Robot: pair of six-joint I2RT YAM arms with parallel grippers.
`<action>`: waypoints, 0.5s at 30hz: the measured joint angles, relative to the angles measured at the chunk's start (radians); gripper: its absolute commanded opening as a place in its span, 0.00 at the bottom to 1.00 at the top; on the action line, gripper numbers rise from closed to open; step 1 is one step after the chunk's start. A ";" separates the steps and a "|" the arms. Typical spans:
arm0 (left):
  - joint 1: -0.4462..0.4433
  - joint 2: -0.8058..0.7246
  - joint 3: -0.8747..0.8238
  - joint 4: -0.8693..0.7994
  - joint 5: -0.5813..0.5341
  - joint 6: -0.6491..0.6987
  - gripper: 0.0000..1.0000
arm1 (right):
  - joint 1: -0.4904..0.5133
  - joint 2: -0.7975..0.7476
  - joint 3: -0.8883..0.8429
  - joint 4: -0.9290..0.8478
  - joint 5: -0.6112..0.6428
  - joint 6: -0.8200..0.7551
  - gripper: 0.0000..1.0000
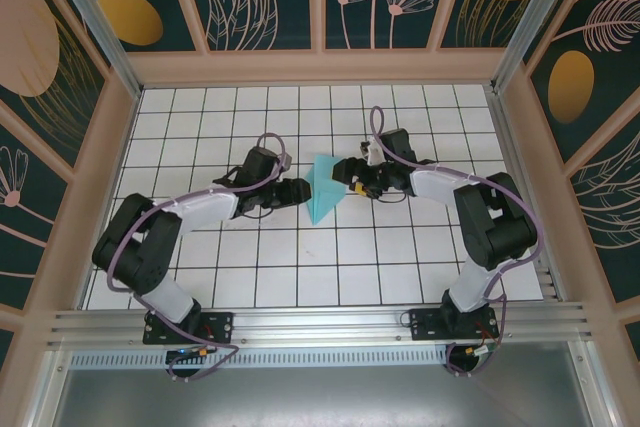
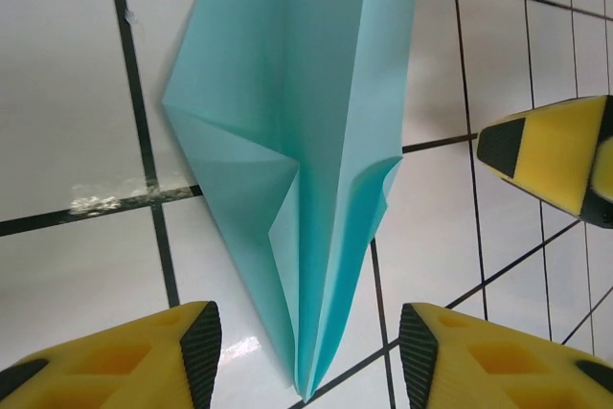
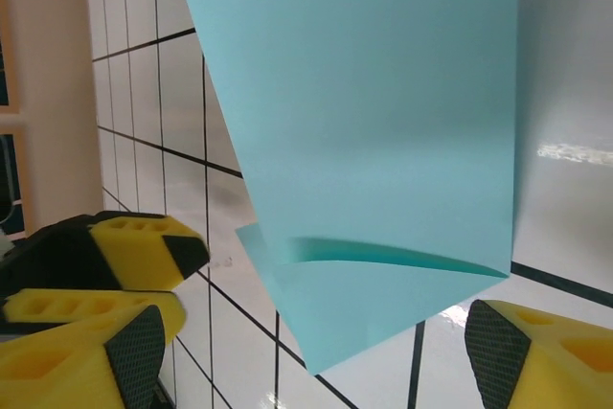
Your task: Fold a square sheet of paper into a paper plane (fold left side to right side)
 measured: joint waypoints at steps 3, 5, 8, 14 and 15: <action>0.000 0.038 0.005 0.020 0.031 0.000 0.56 | 0.000 0.000 0.000 -0.010 0.003 -0.008 0.84; 0.000 0.071 0.019 0.032 0.052 0.000 0.56 | -0.001 -0.003 0.000 -0.016 0.009 -0.014 0.84; 0.000 0.113 0.037 0.051 0.079 0.000 0.55 | -0.003 -0.008 0.000 -0.024 0.014 -0.019 0.84; 0.000 0.169 0.086 0.061 0.113 0.000 0.52 | -0.016 -0.013 -0.002 -0.032 0.018 -0.025 0.84; -0.001 0.177 0.095 0.063 0.114 0.000 0.52 | -0.017 -0.015 -0.002 -0.032 0.018 -0.026 0.84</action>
